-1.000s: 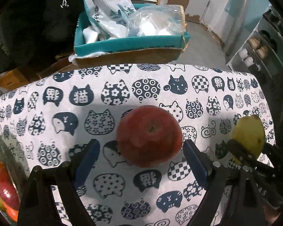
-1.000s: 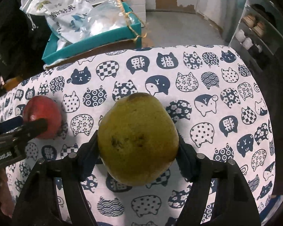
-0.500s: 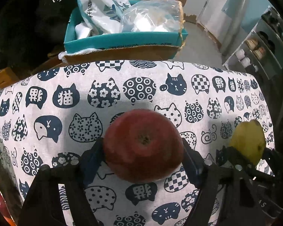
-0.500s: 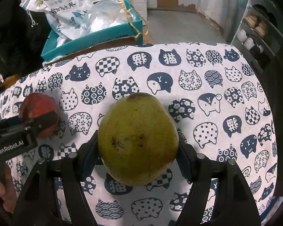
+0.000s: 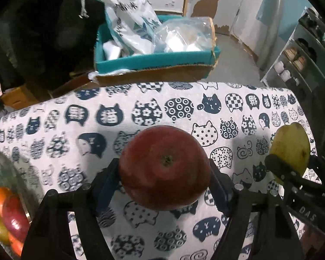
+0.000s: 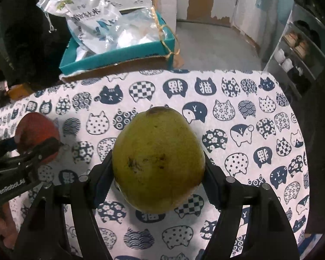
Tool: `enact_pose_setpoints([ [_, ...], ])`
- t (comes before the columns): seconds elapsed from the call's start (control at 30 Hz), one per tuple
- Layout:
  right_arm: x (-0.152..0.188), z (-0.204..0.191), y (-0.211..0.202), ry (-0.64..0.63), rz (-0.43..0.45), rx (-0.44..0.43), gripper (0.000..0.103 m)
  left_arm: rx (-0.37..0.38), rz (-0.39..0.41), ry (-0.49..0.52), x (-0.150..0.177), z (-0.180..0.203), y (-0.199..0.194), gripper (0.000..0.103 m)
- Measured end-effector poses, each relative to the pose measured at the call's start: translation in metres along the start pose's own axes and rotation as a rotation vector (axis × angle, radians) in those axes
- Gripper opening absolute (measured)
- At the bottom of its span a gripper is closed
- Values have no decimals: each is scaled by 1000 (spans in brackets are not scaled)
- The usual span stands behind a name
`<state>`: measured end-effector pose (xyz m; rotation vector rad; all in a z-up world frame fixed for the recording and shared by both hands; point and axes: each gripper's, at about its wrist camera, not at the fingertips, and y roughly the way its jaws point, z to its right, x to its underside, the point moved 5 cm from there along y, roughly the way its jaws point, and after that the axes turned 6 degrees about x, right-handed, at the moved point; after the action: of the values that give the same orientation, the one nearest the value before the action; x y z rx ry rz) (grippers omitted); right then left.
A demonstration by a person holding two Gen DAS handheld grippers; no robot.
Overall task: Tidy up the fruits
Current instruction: 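Lift and carry the red apple with the left tool while the right tool carries the pear toward the bowl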
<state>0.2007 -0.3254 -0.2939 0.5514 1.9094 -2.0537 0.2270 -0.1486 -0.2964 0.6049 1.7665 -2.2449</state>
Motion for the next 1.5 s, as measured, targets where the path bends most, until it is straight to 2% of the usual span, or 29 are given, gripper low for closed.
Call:
enact_pose_setpoints([
  [0.63, 1, -25, -85, -48, 115, -47, 73, -51, 124, 73, 15, -4, -107, 78],
  [1.07, 8, -51, -140, -72, 180, -113, 73, -27, 192, 81, 29, -6, -164, 78],
  [1.5, 6, -104, -180, -143, 232, -184, 73, -47, 246, 3, 44, -52, -215, 78],
])
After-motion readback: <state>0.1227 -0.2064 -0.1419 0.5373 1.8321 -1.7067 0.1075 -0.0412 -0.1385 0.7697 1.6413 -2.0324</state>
